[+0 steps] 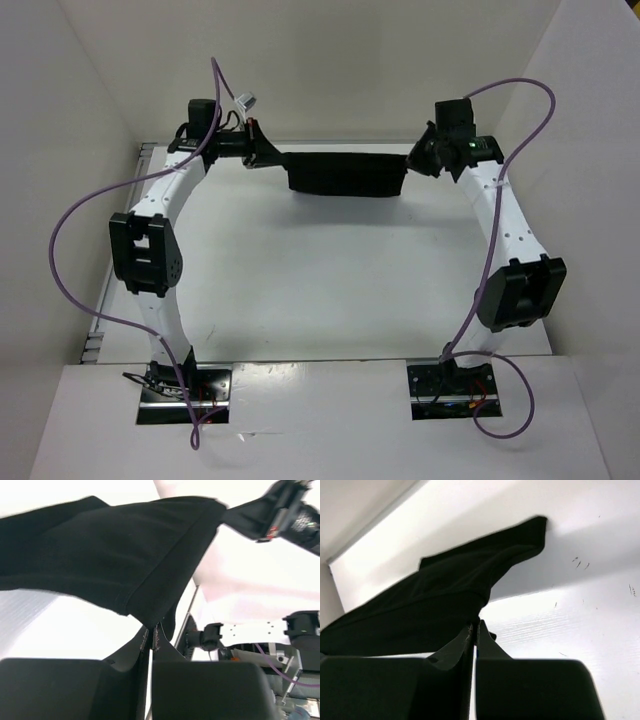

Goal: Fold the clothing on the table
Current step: Fold the skirt

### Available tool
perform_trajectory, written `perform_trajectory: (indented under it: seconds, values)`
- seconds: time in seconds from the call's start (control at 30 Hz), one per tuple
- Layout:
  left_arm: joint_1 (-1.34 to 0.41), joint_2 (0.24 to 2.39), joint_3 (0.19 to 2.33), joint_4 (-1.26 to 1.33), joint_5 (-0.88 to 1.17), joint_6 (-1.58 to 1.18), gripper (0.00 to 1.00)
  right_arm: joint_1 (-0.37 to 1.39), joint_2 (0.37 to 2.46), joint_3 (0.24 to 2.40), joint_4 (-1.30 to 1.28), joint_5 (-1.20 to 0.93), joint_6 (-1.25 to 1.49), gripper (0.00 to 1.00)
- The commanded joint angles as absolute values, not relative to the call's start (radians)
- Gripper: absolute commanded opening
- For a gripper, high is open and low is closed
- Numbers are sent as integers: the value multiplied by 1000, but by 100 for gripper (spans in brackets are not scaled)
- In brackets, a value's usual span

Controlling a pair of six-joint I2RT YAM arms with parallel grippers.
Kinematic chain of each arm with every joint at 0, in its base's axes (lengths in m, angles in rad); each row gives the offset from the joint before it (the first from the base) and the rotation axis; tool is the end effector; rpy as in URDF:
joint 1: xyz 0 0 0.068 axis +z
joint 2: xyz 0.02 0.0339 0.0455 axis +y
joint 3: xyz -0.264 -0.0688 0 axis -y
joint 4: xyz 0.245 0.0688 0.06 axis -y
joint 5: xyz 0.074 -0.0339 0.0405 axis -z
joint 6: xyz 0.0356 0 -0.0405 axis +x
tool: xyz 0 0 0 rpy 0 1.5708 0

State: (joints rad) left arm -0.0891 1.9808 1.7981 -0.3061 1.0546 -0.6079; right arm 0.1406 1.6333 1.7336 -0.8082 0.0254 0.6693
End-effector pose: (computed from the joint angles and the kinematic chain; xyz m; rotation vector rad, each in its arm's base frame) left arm 0.4533 -0.0716 0.3271 0.1629 2.1076 -1.5013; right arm 0.3541 0.0492 0.3900 0.6165 2.2259 0.3920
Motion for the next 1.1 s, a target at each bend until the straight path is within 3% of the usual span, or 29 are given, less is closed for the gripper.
perform_trajectory:
  seconds: [0.0, 0.3, 0.57, 0.7, 0.93, 1.07]
  values:
    - [-72, 2003, 1798, -287, 1088, -675, 0, 126, 1681, 1746, -839, 40, 598, 0]
    - [-43, 1898, 1634, -258, 1077, -675, 0, 117, 1565, 1533, -755, -87, 600, 0]
    - [-43, 1636, 1130, -259, 1045, -637, 0, 175, 1336, 1142, -784, -195, 699, 0]
    - [-43, 1528, 984, -340, 1032, -614, 0, 213, 1223, 1011, -850, -204, 741, 0]
    - [-43, 1518, 951, -407, 988, -584, 0, 222, 1143, 948, -896, -245, 776, 0]
    - [-43, 1624, 1008, -378, 956, -594, 0, 222, 1234, 986, -855, -219, 766, 0]
